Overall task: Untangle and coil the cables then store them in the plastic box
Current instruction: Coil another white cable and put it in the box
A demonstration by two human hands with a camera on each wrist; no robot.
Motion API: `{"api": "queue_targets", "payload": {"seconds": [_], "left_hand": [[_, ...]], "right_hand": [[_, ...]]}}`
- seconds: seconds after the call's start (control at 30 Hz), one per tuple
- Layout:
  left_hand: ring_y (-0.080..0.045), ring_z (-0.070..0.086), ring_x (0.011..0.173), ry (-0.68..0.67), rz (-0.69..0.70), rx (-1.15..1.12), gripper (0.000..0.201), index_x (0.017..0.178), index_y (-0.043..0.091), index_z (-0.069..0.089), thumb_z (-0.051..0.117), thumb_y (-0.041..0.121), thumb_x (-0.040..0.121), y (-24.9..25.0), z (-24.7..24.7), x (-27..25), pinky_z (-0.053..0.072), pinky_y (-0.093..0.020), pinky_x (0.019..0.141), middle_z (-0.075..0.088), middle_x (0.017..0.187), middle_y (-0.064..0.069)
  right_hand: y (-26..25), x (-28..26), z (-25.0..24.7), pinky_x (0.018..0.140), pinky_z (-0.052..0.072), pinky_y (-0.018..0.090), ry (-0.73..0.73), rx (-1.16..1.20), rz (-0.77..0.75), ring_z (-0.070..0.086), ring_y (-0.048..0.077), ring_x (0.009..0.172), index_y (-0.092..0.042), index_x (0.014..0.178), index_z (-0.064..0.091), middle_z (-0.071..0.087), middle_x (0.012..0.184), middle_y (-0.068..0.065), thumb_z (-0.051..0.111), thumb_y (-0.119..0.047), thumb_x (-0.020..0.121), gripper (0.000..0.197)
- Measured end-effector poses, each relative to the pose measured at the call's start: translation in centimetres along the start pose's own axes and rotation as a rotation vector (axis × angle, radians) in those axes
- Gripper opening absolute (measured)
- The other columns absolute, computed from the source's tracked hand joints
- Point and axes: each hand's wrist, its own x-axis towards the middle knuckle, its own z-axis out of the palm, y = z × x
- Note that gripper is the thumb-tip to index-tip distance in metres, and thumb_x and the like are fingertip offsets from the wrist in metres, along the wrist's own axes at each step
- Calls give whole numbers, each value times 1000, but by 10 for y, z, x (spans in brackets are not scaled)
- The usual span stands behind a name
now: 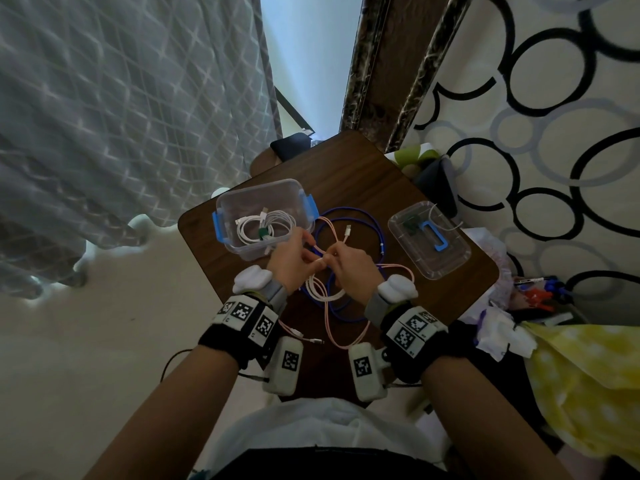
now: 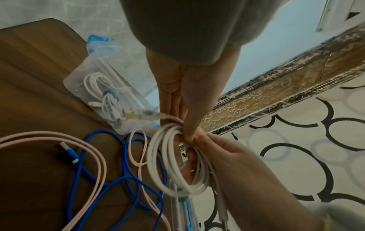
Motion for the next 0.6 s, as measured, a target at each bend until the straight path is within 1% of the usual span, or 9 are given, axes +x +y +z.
{"api": "queue_targets", "payload": {"seconds": [0.1,0.17,0.23,0.27,0.33,0.4,0.47,0.53,0.6], "left_hand": [[-7,63,76,12,38,12,30,101,20,46,67,20,81,-5,20,-13,52,-23,70,67,85,3],[-5,63,77,48,56,-47,27,103,18,48,66,21,82,-10,26,-21,52,-18,69,66,86,5],[0,62,78,57,56,-122,23,103,16,52,64,22,84,-13,25,-25,51,-13,67,65,86,7],[1,61,77,31,46,-148,19,103,15,54,61,21,86,-16,24,-24,49,-13,68,64,86,6],[5,59,71,-70,26,-166,10,96,13,59,52,20,93,-19,21,-24,46,-15,70,63,82,4],[4,56,62,-155,-12,-187,22,84,14,58,42,21,97,-24,19,-31,44,-18,69,59,74,1],[-7,52,62,-168,-73,-268,27,83,10,55,36,21,99,-28,16,-43,43,-17,63,54,72,-4],[-9,46,56,-92,-115,-361,25,87,7,53,34,20,100,-30,11,-47,40,-11,51,47,68,-4],[-3,46,47,10,-139,-419,26,86,7,52,34,20,100,-27,5,-48,39,-11,47,44,64,-2]], "right_hand": [[15,-14,5,77,50,39,-27,105,101,60,21,83,-10,106,55,61,96,8,40,-33,98,29],[20,-22,10,74,45,38,-14,201,95,58,21,78,-6,98,58,60,84,6,40,-35,98,34],[21,-29,19,72,44,38,29,342,79,57,19,71,-7,86,59,59,72,3,40,-34,98,34],[20,-30,23,71,45,37,66,415,76,58,17,67,-10,81,57,58,68,2,41,-32,98,33],[17,-34,32,62,46,28,129,559,78,56,9,56,-12,74,52,55,62,1,41,-29,98,31],[12,-40,40,55,43,20,139,714,94,52,3,48,-10,75,51,53,62,2,41,-26,98,30],[5,-47,47,55,44,18,116,839,85,53,1,48,-10,77,52,54,63,2,41,-24,98,28],[-1,-51,48,62,49,20,55,906,54,59,2,56,-12,83,56,61,65,-2,39,-21,99,25],[-5,-54,44,69,50,22,17,837,1,61,5,69,-11,95,57,63,75,-4,36,-21,100,24]]}}
